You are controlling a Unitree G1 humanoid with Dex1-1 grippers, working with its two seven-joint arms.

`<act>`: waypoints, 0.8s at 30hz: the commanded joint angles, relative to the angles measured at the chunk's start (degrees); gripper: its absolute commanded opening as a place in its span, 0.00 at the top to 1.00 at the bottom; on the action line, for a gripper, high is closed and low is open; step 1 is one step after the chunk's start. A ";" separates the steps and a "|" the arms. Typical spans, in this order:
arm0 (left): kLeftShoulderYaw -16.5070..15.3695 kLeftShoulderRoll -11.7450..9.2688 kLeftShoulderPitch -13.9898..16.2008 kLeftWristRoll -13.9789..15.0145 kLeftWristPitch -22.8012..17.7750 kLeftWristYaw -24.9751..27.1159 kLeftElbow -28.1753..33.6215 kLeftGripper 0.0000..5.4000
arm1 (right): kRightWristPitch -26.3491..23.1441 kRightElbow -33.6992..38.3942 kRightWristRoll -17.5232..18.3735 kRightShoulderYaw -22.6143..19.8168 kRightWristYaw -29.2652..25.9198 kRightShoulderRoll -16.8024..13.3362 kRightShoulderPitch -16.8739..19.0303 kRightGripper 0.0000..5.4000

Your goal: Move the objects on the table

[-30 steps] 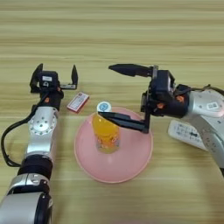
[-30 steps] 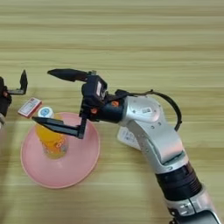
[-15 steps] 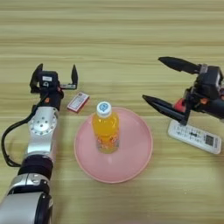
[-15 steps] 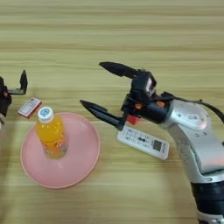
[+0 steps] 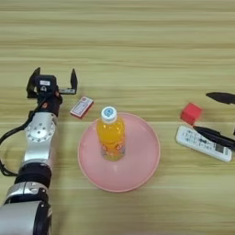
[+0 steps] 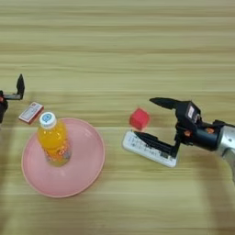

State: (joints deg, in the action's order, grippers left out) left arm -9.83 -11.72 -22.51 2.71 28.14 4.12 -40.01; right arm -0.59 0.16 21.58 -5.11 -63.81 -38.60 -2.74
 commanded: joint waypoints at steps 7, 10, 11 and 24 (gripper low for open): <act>0.03 -0.13 -1.36 0.17 0.49 0.27 -0.79 0.00 | 4.41 -7.47 -5.47 2.43 -3.05 -2.63 1.28 0.01; 0.01 -0.14 -1.47 0.20 0.49 0.32 -0.94 0.00 | 4.89 -7.88 -6.45 3.15 -3.38 -2.87 2.06 0.01; 0.00 -0.15 -1.50 0.20 0.49 0.33 -0.99 0.00 | 4.83 -7.93 -6.67 3.32 -3.43 -2.91 2.24 0.01; -0.17 -0.40 -1.57 0.31 0.72 0.63 -1.39 0.00 | 5.44 -10.08 -10.41 5.32 -2.09 -2.68 2.94 0.01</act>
State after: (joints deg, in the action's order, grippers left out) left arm -9.93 -11.78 -23.25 2.71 28.17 4.45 -40.70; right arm 4.30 -9.22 12.24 -0.34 -66.45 -40.46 0.47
